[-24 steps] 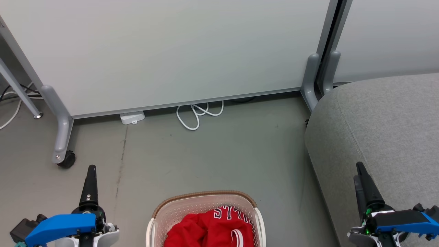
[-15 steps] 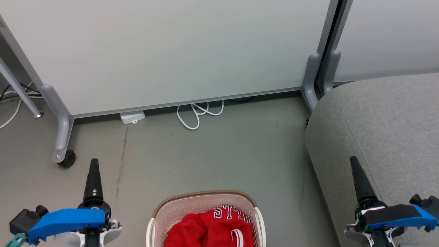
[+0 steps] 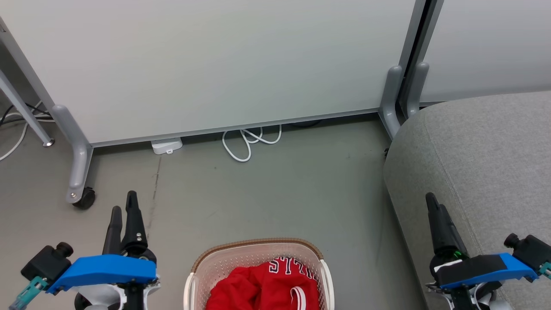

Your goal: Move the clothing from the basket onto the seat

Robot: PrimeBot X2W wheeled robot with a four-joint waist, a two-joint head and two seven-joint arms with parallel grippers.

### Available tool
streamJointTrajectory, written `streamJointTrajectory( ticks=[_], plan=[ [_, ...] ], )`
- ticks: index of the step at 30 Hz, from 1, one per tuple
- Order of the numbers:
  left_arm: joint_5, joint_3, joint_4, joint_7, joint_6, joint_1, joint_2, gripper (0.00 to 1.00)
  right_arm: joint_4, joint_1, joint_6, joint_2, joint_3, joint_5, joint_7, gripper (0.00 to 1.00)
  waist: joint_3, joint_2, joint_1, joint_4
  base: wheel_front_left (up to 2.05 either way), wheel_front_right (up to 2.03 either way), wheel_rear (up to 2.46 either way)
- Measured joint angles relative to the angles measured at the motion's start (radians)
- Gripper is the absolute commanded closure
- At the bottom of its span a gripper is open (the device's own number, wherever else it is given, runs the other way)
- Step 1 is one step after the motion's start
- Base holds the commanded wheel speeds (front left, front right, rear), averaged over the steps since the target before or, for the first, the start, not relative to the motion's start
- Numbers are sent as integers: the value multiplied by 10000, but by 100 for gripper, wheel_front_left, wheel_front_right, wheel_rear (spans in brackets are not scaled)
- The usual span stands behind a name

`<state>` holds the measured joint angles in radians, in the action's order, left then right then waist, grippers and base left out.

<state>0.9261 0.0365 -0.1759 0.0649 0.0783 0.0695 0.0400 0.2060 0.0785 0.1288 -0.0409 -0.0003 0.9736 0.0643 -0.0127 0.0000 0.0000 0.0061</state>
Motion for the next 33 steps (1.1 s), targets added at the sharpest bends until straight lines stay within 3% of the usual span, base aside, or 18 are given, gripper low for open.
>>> streamJointTrajectory(
  ticks=[12,33],
  plan=[
    [-2171,-443,13,359,-171,51,12,0,46,19,2,-8,263,-1733,360,0,4,0,0,23,0,0,0],
    [-4936,-1120,-332,951,-265,94,174,0,332,103,2,-21,598,-4088,938,0,55,0,0,70,0,0,0]
  ],
)
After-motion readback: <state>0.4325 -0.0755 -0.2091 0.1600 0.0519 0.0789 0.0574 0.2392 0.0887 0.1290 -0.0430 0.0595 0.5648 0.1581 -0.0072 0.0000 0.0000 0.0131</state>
